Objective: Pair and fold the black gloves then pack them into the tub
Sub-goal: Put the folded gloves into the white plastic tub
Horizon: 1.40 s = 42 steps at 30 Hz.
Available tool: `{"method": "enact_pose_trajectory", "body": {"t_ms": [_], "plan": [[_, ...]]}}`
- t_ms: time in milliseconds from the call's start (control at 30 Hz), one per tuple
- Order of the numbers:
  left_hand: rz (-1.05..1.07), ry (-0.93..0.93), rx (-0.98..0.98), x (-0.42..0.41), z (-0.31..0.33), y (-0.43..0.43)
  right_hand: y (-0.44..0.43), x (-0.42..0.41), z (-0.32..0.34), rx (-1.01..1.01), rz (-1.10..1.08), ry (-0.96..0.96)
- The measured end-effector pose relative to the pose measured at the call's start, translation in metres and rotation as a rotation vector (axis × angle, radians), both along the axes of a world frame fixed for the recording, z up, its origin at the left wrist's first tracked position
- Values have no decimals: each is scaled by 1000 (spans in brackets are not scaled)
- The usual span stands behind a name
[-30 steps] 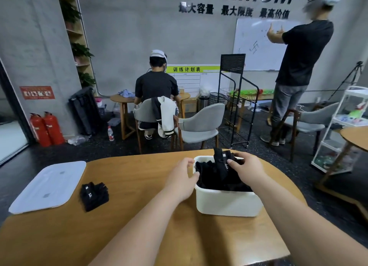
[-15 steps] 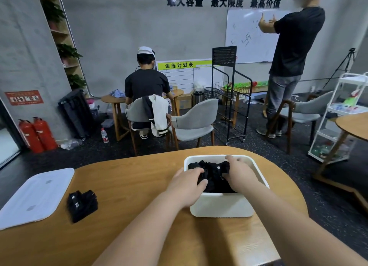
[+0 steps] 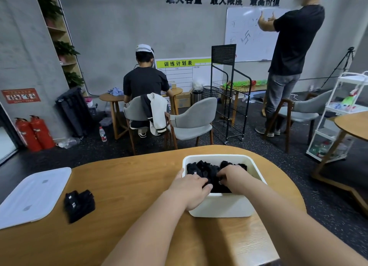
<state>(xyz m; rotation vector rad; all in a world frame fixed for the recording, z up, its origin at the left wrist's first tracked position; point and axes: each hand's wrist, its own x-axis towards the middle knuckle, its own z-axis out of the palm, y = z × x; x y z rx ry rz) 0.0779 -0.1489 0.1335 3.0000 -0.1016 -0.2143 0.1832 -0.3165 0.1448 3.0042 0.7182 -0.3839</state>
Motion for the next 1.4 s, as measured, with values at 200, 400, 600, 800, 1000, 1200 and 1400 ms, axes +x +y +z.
{"method": "enact_pose_trajectory", "body": {"t_ms": [200, 400, 600, 800, 1000, 1200, 1400], "plan": [[27, -125, -125, -15, 24, 10, -8, -7, 23, 152, -10, -94], [96, -174, -189, -42, 42, 30, 10, -31, 48, 350, -19, -153], [184, -222, -192, -78, 31, 74, 67, -64, 57, 410, 108, -122], [325, -204, -172, -123, 8, 130, 129, -94, 43, 400, 222, -64], [480, -169, -184, -172, -28, 185, 188, -120, 6, 374, 321, -6], [624, -131, -202, -212, -73, 224, 236, -142, -39, 331, 369, 88], [752, -184, -164, -235, -113, 247, 272, -157, -70, 316, 392, 177]]}}
